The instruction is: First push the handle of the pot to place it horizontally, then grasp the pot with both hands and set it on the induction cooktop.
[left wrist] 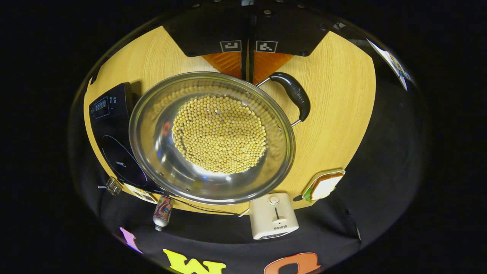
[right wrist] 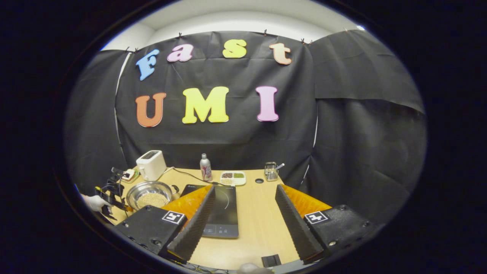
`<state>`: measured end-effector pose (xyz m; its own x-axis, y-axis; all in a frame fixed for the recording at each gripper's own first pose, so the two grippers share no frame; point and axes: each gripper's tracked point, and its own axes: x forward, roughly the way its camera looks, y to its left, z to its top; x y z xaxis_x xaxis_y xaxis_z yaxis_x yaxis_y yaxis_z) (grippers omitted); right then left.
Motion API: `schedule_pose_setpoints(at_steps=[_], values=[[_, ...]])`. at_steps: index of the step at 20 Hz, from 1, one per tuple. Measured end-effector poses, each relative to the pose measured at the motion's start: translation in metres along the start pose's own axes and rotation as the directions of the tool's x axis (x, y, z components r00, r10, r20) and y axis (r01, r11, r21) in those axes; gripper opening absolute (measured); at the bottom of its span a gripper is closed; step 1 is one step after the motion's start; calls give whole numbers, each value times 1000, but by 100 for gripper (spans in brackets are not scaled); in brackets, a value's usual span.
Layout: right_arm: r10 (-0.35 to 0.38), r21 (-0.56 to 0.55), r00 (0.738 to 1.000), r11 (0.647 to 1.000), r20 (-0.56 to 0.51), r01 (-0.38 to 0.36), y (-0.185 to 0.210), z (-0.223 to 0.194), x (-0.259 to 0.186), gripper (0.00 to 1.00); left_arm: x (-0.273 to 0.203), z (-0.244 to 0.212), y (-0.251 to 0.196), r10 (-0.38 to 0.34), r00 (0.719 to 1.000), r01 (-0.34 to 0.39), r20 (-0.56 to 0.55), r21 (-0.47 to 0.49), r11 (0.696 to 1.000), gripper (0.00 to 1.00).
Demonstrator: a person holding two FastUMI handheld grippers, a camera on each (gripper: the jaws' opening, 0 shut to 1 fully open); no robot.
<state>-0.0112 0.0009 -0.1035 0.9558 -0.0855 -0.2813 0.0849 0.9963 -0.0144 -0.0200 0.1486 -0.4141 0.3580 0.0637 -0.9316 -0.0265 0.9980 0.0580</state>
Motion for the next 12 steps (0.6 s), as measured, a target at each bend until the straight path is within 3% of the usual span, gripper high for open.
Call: schedule_pose_setpoints(at_steps=[4, 5, 6, 9, 10, 11, 12], values=[[0, 0, 1000, 1000, -11, 0, 2, -1, 1, 98, 3, 5, 17, 26, 1000, -26, 1, -18, 999, 0], [1, 0, 1000, 1000, -11, -1, 2, -1, 2, 98, 4, 5, 22, 31, 1000, -31, 3, -29, 999, 10], [2, -2, 1000, 1000, -10, -2, 4, 1, 2, 98, 4, 8, 25, 32, 999, -32, 2, -38, 999, 0], [2, -5, 1000, 1000, 6, -2, 7, 7, 3, 99, 5, 14, 38, 46, 999, -46, 10, -48, 998, 0], [5, -9, 1000, 1000, 7, -5, 9, 7, 4, 100, 5, 17, 42, 53, 999, -52, 12, -54, 997, 10], [6, -13, 1000, 1000, 9, -6, 11, 8, 5, 98, 6, 20, 46, 55, 998, -54, 15, -63, 997, 0], [7, -15, 1000, 1000, 9, -7, 12, 9, 6, 100, 8, 22, 49, 56, 998, -55, 16, -71, 996, 0]])
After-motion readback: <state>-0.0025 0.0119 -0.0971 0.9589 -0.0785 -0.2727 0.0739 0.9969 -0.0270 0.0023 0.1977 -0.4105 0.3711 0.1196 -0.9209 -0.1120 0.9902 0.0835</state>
